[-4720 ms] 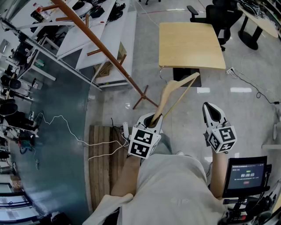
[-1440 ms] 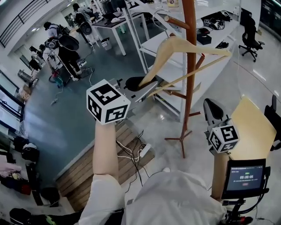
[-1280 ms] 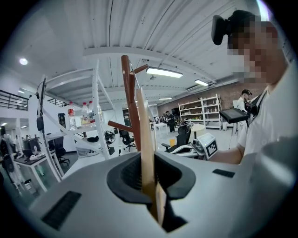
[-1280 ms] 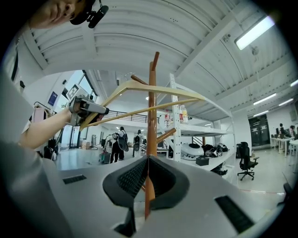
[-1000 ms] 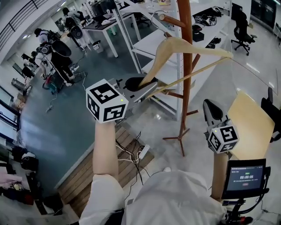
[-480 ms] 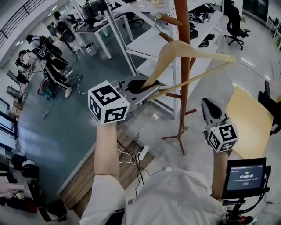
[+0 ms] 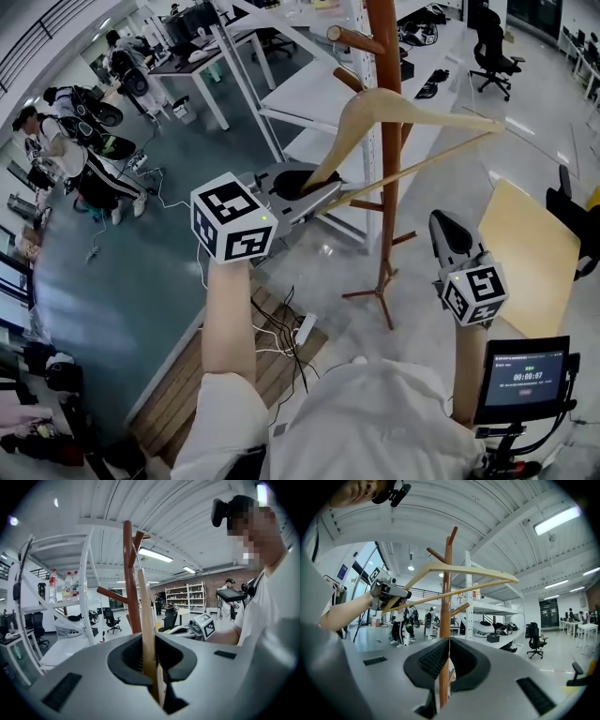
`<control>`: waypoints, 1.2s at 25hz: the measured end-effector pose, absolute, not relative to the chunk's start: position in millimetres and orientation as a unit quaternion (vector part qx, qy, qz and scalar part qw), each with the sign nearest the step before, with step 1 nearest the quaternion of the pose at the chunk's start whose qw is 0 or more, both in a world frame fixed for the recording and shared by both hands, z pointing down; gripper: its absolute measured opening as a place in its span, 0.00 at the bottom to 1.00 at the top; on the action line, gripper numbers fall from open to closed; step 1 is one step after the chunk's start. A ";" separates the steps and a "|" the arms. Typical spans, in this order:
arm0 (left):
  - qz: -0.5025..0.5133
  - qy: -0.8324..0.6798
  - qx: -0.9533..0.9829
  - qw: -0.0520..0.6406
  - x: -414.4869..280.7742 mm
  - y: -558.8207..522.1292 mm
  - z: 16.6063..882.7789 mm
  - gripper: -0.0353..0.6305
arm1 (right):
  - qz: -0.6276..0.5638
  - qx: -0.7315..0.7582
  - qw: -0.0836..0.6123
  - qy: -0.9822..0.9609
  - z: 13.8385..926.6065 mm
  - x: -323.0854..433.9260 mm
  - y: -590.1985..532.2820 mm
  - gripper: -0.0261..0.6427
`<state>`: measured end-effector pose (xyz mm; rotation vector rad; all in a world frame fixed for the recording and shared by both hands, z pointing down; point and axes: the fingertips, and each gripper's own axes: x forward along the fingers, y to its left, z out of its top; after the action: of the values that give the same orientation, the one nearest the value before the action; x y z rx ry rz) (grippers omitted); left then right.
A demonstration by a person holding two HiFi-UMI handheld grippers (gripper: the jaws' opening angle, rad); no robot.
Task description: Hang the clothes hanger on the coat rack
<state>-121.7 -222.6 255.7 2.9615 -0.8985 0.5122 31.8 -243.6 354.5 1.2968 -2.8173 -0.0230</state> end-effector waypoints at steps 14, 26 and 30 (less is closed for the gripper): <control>0.150 -0.232 0.961 0.020 -110.3 -243.6 277.7 0.10 | 0.005 0.470 0.041 -0.882 374.6 58.7 -239.5 0.06; 0.134 -0.205 0.970 0.004 -91.1 -271.0 284.5 0.11 | 0.016 0.501 0.054 -0.864 387.9 82.1 -239.6 0.06; 0.133 -0.221 0.965 -0.039 -87.2 -277.2 285.0 0.10 | 0.020 0.506 0.056 -0.861 391.5 88.3 -238.2 0.06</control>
<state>-87.2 -277.2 285.0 3.1108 -0.7128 0.4294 88.3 -238.2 391.5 1.5343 -2.6105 0.0622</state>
